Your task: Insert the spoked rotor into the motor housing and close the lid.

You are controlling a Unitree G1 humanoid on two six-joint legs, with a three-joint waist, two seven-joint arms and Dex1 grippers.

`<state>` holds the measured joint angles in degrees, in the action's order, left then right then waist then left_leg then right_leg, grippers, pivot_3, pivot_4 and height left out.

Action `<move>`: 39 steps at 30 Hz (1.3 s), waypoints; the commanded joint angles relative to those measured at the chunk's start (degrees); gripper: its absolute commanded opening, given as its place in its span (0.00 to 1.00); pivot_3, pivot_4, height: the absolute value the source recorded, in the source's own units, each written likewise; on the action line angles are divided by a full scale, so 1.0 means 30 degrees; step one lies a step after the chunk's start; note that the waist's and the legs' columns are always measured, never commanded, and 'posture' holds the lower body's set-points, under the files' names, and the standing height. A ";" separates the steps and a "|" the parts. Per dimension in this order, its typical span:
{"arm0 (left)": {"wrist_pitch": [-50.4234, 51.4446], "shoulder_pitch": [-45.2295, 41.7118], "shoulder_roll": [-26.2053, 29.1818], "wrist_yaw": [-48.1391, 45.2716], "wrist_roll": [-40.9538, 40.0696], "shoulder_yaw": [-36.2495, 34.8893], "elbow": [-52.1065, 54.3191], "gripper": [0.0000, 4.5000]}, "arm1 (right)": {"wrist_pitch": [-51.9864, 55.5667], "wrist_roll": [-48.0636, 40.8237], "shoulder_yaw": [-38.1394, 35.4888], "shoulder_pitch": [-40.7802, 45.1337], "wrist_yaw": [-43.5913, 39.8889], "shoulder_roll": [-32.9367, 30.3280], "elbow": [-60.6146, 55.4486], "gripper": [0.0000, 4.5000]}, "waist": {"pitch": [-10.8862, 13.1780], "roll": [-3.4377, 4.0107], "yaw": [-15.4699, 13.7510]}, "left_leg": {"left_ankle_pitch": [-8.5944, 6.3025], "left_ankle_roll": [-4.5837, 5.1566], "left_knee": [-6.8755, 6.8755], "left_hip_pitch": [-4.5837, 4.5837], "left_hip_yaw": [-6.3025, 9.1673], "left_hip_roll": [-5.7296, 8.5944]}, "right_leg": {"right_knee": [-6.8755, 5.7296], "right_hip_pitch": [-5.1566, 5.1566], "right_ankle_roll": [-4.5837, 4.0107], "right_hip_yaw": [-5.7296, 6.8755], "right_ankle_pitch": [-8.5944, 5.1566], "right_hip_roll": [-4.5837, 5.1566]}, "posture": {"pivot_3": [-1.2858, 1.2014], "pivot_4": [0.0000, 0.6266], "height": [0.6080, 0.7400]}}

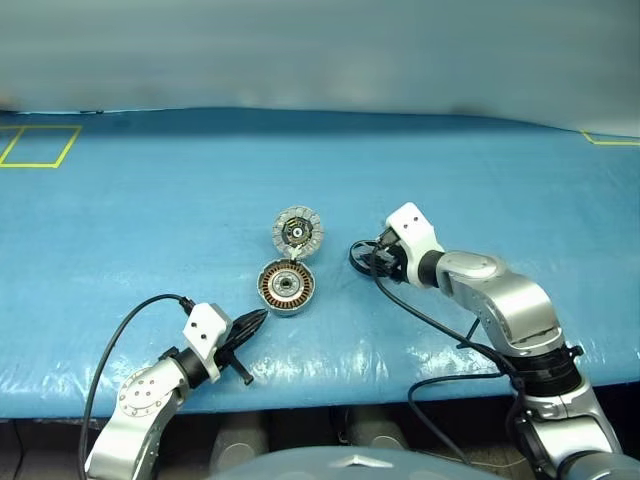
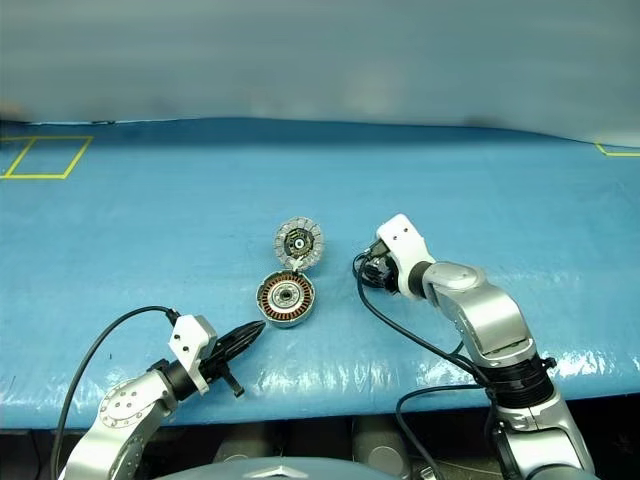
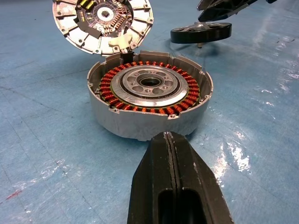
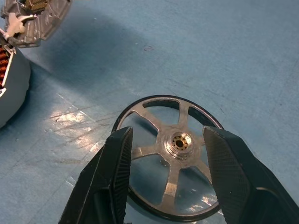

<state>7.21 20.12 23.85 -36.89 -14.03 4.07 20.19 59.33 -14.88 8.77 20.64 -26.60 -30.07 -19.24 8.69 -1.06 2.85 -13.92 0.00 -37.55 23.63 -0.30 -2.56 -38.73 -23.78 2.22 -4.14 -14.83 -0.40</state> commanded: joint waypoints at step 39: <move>-0.0041 0.0347 -0.0292 0.0438 -0.0030 0.0244 0.0233 0.00 | -0.0370 0.1366 0.1477 -0.0342 -0.0460 -0.0615 -0.0051 0.27 | -0.0002 -0.0005 -0.0217 | 0.0001 -0.0001 -0.0054 -0.0029 -0.0001 -0.0003 | 0.0007 0.0043 -0.0002 -0.0010 0.0001 -0.0022 | 0.52 0.24 1.00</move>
<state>7.27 21.05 22.93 -35.55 -13.93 4.68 19.84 57.74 -11.83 13.34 19.85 -28.84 -31.75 -18.28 8.69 -1.08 2.20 -13.92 0.00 -37.74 23.55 -0.30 -2.57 -38.71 -23.65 2.22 -4.17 -14.82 -0.45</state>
